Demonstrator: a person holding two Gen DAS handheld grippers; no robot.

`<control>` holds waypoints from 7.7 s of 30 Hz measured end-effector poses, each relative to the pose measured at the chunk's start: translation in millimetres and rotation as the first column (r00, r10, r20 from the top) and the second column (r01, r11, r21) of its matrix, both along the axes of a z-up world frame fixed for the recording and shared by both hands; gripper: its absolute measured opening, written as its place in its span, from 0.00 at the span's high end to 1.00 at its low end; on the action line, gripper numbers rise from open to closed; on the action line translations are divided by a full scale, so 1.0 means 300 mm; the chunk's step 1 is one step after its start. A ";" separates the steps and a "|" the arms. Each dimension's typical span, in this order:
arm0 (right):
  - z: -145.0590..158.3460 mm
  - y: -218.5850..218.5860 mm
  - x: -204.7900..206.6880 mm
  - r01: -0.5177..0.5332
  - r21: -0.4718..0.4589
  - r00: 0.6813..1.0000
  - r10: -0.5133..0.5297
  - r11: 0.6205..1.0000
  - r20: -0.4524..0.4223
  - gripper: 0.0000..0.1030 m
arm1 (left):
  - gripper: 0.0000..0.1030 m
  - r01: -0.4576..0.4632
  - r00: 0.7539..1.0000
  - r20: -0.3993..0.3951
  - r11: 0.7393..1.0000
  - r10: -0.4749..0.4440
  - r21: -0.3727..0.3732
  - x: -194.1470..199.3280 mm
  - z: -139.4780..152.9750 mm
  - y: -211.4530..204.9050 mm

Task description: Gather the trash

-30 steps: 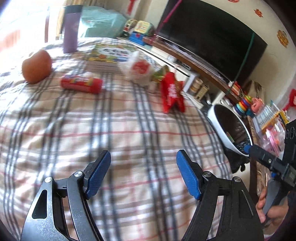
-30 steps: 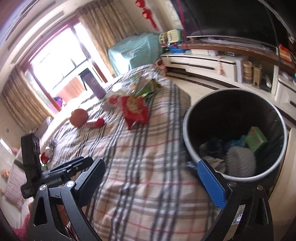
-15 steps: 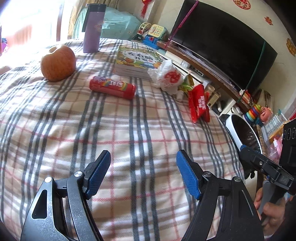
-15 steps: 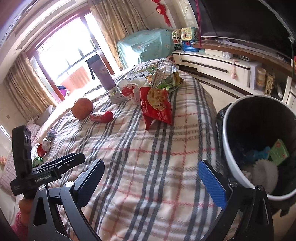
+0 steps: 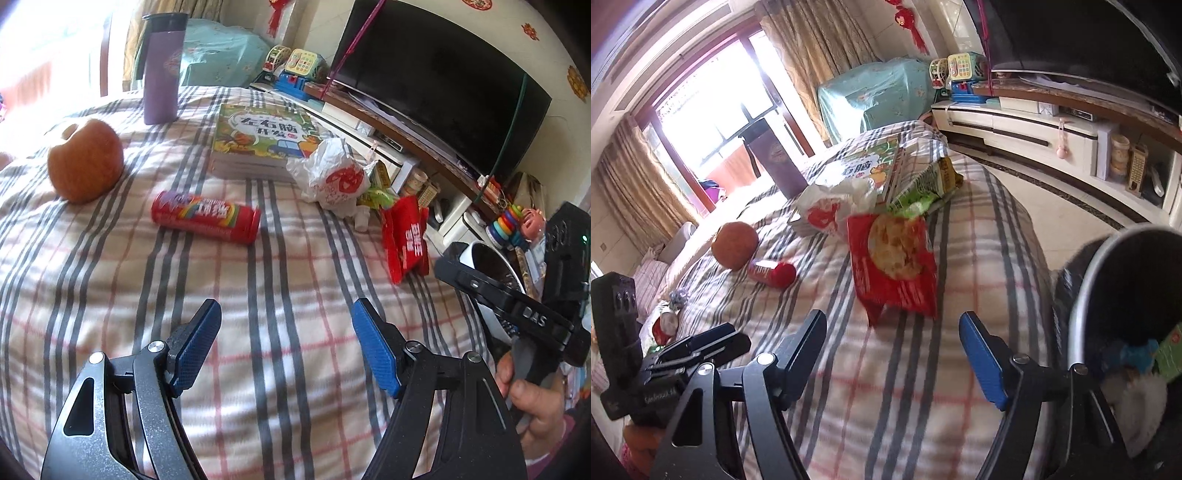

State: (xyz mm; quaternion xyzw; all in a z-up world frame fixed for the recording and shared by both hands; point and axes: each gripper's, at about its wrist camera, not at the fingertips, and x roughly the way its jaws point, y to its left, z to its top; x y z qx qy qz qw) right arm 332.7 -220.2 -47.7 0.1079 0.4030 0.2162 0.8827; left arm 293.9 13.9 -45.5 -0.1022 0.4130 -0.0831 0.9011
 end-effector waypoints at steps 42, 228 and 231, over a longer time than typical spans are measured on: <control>0.078 -0.205 -0.235 0.033 0.186 0.999 -0.041 0.982 0.036 0.92 | 0.74 0.074 0.992 0.112 0.986 -0.057 -0.151 0.004 0.109 -0.126; 0.175 -0.486 -0.585 0.329 0.072 0.923 -0.337 0.942 0.186 0.01 | 0.20 0.207 0.959 0.200 0.978 -0.202 -0.004 -0.399 0.150 -0.463; 0.177 -0.424 -0.630 0.329 0.047 0.916 -0.331 0.943 0.227 0.01 | 0.18 0.179 0.957 0.228 0.984 -0.178 0.015 -0.458 0.144 -0.418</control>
